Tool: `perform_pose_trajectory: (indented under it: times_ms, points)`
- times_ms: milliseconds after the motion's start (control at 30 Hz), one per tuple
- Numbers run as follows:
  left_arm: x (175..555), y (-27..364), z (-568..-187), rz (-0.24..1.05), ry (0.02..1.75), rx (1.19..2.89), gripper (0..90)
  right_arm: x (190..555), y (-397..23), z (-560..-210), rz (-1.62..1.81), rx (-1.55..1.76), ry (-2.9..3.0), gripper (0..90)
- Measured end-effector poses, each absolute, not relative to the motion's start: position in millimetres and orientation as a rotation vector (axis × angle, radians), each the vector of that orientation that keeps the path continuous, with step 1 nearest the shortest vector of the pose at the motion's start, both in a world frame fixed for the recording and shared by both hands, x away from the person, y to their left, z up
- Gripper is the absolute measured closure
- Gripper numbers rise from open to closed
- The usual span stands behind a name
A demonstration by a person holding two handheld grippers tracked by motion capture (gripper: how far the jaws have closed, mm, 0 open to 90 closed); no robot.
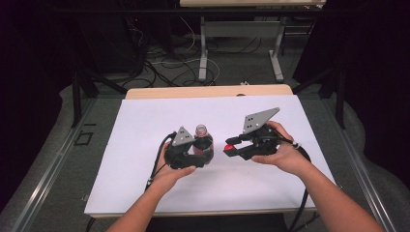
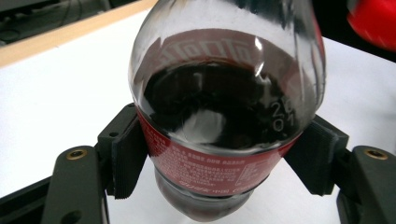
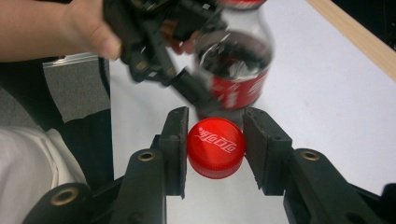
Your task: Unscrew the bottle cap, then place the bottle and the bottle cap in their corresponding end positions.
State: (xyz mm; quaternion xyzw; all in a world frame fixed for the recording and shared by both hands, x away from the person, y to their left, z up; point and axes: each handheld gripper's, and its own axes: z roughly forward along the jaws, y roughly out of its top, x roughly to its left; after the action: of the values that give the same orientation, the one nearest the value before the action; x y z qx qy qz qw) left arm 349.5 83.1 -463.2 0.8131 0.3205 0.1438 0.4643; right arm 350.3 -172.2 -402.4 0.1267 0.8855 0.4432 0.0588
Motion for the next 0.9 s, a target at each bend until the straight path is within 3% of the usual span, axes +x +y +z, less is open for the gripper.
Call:
perform_pose_trajectory:
  times_ms: [500,900]
  points:
    - [409,56,-460,0.368,0.837,1.960,29.5,350,-173,-426,1.350,0.453,2.652,61.4]
    - [448,43,-489,0.370,0.929,1.978,29.4,346,-169,-437,1.362,0.482,2.620,61.4]
